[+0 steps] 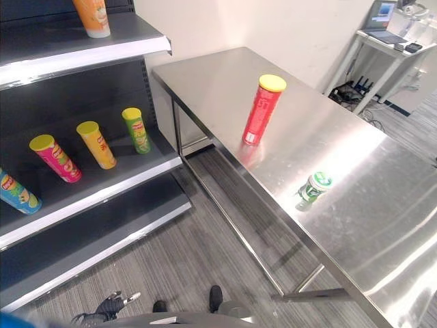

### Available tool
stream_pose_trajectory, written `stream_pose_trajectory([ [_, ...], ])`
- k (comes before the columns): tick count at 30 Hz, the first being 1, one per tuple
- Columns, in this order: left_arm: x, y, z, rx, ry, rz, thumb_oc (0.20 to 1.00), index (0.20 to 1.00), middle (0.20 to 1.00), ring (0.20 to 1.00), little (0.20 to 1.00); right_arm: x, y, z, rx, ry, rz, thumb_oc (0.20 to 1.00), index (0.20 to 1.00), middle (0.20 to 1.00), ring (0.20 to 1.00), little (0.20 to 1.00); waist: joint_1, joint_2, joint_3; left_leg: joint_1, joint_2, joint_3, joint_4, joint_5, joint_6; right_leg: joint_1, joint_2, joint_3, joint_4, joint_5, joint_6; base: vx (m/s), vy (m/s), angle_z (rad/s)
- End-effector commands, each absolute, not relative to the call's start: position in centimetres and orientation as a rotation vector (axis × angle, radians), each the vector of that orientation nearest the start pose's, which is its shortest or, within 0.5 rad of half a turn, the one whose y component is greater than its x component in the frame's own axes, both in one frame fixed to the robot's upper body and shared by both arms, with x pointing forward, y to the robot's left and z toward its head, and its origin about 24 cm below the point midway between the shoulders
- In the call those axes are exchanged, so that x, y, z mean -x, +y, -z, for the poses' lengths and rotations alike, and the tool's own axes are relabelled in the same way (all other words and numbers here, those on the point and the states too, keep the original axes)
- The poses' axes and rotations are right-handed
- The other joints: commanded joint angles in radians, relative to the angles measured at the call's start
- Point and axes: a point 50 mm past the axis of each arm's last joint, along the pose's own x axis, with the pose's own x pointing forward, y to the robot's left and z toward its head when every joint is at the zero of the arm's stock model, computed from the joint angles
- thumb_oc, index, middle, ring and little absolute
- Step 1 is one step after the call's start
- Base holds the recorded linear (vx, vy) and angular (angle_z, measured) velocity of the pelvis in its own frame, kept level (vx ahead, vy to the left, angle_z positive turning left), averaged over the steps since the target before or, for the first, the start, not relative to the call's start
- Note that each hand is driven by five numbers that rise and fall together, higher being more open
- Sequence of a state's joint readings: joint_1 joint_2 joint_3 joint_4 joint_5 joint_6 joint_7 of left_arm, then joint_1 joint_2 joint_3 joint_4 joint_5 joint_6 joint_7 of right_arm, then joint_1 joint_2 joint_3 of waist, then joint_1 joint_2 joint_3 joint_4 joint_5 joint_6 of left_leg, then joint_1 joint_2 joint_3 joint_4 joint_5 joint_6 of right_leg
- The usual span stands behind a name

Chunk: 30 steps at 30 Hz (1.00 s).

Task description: Put the goods on the table back onto the shelves and tidy them up.

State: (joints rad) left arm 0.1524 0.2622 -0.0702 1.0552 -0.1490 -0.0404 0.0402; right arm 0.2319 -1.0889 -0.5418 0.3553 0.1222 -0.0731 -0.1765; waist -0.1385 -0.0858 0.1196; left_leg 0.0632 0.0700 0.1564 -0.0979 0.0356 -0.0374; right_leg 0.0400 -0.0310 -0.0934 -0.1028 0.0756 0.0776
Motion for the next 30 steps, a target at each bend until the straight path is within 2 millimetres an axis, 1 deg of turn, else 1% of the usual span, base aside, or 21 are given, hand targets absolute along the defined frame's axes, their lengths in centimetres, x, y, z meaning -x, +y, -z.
stream_pose_trajectory([
  [1,-9.6,26.8,14.4,-0.184,1.071,-0.244,1.000,1.000,1.000,1.000,1.000,-16.4,-46.0,-21.6,0.885,-0.043,0.791,1.000,1.000,1.000,1.000,1.000,-0.009,-0.004,0.033,0.084,0.020,0.008,0.011,-0.119,-0.036,0.006,-0.069,0.044,0.029,-0.066,0.090,0.04,-0.054,0.18],
  [3,-9.4,26.7,14.5,-0.182,1.078,-0.237,1.000,1.000,1.000,1.000,1.000,-16.1,-46.1,-22.2,0.873,-0.059,0.791,1.000,1.000,1.000,1.000,1.000,-0.013,-0.001,0.033,0.086,0.021,0.012,0.011,-0.119,-0.038,0.008,-0.067,0.043,0.029,-0.068,0.090,0.04,-0.045,0.07],
  [6,-9.3,26.6,14.5,-0.182,1.081,-0.224,1.000,1.000,1.000,1.000,1.000,-15.9,-46.3,-22.1,0.853,-0.059,0.786,1.000,1.000,1.000,1.000,1.000,-0.017,0.002,0.033,0.089,0.024,0.018,0.012,-0.120,-0.039,0.008,-0.065,0.046,0.028,-0.068,0.090,0.02,-0.016,-0.01],
  [9,-9.6,26.7,14.4,-0.191,1.068,-0.207,1.000,1.000,1.000,1.000,1.000,-16.4,-45.7,-22.0,0.793,-0.080,0.709,1.000,1.000,1.000,1.000,1.000,-0.031,0.007,0.030,0.094,0.026,0.040,0.014,-0.124,-0.038,0.000,-0.064,0.063,0.028,-0.064,0.094,0.01,0.001,-0.13],
  [10,-9.6,26.7,14.4,-0.191,1.068,-0.208,1.000,1.000,1.000,1.000,1.000,-16.4,-45.7,-22.0,0.793,-0.080,0.709,1.000,1.000,1.000,1.000,1.000,-0.031,0.007,0.030,0.095,0.026,0.041,0.014,-0.124,-0.038,-0.001,-0.064,0.063,0.028,-0.064,0.094,0.02,0.021,-0.46],
  [11,-9.8,26.8,14.2,-0.193,1.057,-0.196,1.000,1.000,1.000,1.000,1.000,-17.1,-45.0,-21.8,0.757,-0.090,0.642,1.000,1.000,1.000,1.000,1.000,-0.039,0.009,0.028,0.103,0.028,0.063,0.015,-0.129,-0.036,-0.007,-0.062,0.078,0.029,-0.059,0.098,0.02,0.016,-0.51],
  [13,-9.8,26.8,14.2,-0.191,1.054,-0.194,1.000,1.000,1.000,1.000,1.000,-17.4,-44.8,-21.7,0.753,-0.089,0.622,1.000,1.000,1.000,1.000,1.000,-0.040,0.010,0.027,0.108,0.029,0.075,0.015,-0.130,-0.035,-0.009,-0.061,0.085,0.030,-0.056,0.100,0.01,0.027,-0.42],
  [14,-9.8,26.8,14.2,-0.193,1.052,-0.184,1.000,1.000,1.000,1.000,1.000,-17.8,-44.4,-21.7,0.760,-0.092,0.594,1.000,1.000,1.000,1.000,1.000,-0.041,0.011,0.027,0.110,0.028,0.084,0.015,-0.131,-0.034,-0.012,-0.060,0.089,0.029,-0.052,0.102,0.01,0.042,-0.38],
  [15,-9.9,26.6,14.2,-0.201,1.049,-0.166,1.000,1.000,1.000,1.000,1.000,-18.8,-43.5,-21.5,0.784,-0.082,0.530,1.000,1.000,1.000,1.000,1.000,-0.043,0.012,0.026,0.117,0.028,0.105,0.016,-0.136,-0.030,-0.018,-0.060,0.104,0.029,-0.045,0.107,0.01,0.030,-0.44],
  [16,-9.9,26.6,14.2,-0.200,1.049,-0.168,1.000,1.000,1.000,1.000,1.000,-18.9,-43.5,-21.5,0.784,-0.082,0.529,1.000,1.000,1.000,1.000,1.000,-0.042,0.011,0.026,0.119,0.028,0.108,0.016,-0.136,-0.030,-0.019,-0.059,0.107,0.029,-0.045,0.107,0.01,0.037,-0.58],
  [18,-10.0,26.5,14.2,-0.210,1.045,-0.148,1.000,1.000,1.000,1.000,1.000,-19.9,-42.2,-21.5,0.803,-0.095,0.450,1.000,1.000,1.000,1.000,1.000,-0.044,0.013,0.028,0.125,0.028,0.129,0.018,-0.140,-0.026,-0.027,-0.057,0.123,0.028,-0.039,0.111,-0.01,0.040,-0.61],
  [19,-10.2,26.4,14.1,-0.223,1.036,-0.124,1.000,1.000,1.000,1.000,1.000,-21.1,-40.9,-21.0,0.818,-0.108,0.383,1.000,1.000,1.000,1.000,1.000,-0.043,0.016,0.030,0.131,0.026,0.151,0.019,-0.144,-0.021,-0.036,-0.054,0.145,0.028,-0.032,0.116,-0.01,0.050,-0.36],
  [22,-10.9,26.4,13.9,-0.244,1.017,-0.097,1.000,1.000,1.000,1.000,1.000,-22.5,-39.3,-20.1,0.826,-0.112,0.309,1.000,1.000,1.000,1.000,1.000,-0.041,0.024,0.030,0.138,0.024,0.167,0.016,-0.148,-0.018,-0.042,-0.054,0.160,0.026,-0.025,0.121,0.01,0.045,-0.52],
  [23,-11.4,26.1,13.7,-0.251,1.002,-0.077,1.000,1.000,1.000,1.000,1.000,-23.0,-38.6,-19.6,0.832,-0.107,0.265,1.000,1.000,1.000,1.000,1.000,-0.037,0.029,0.031,0.139,0.025,0.166,0.015,-0.147,-0.018,-0.042,-0.056,0.157,0.025,-0.026,0.120,0.00,0.025,-0.33],
  [24,-11.4,26.2,13.7,-0.251,1.002,-0.080,1.000,1.000,1.000,1.000,1.000,-23.1,-38.5,-19.6,0.831,-0.108,0.263,1.000,1.000,1.000,1.000,1.000,-0.040,0.028,0.031,0.139,0.025,0.166,0.015,-0.147,-0.018,-0.041,-0.056,0.157,0.025,-0.026,0.120,0.00,0.011,-0.05],
  [27,-12.3,25.8,13.5,-0.253,0.973,-0.063,1.000,1.000,1.000,1.000,1.000,-23.9,-37.3,-19.1,0.859,-0.101,0.197,1.000,1.000,1.000,1.000,1.000,-0.031,0.031,0.032,0.138,0.026,0.155,0.012,-0.145,-0.020,-0.036,-0.061,0.141,0.024,-0.030,0.118,0.00,-0.003,0.04],
  [28,-12.3,25.8,13.5,-0.253,0.973,-0.065,1.000,1.000,1.000,1.000,1.000,-24.0,-37.2,-19.1,0.859,-0.102,0.195,1.000,1.000,1.000,1.000,1.000,-0.034,0.030,0.032,0.138,0.026,0.154,0.012,-0.145,-0.020,-0.035,-0.061,0.140,0.024,-0.030,0.118,-0.01,-0.004,0.11],
  [29,-12.5,25.7,13.4,-0.250,0.966,-0.059,1.000,1.000,1.000,1.000,1.000,-24.3,-36.7,-19.0,0.874,-0.103,0.165,1.000,1.000,1.000,1.000,1.000,-0.027,0.032,0.034,0.137,0.026,0.148,0.011,-0.144,-0.021,-0.033,-0.064,0.130,0.024,-0.032,0.116,0.00,-0.006,0.12],
  [30,-12.5,25.6,13.5,-0.249,0.966,-0.058,1.000,1.000,1.000,1.000,1.000,-24.5,-36.5,-18.9,0.881,-0.101,0.156,1.000,1.000,1.000,1.000,1.000,-0.025,0.032,0.035,0.136,0.026,0.145,0.012,-0.144,-0.022,-0.031,-0.065,0.125,0.023,-0.033,0.115,0.00,-0.008,0.13],
])
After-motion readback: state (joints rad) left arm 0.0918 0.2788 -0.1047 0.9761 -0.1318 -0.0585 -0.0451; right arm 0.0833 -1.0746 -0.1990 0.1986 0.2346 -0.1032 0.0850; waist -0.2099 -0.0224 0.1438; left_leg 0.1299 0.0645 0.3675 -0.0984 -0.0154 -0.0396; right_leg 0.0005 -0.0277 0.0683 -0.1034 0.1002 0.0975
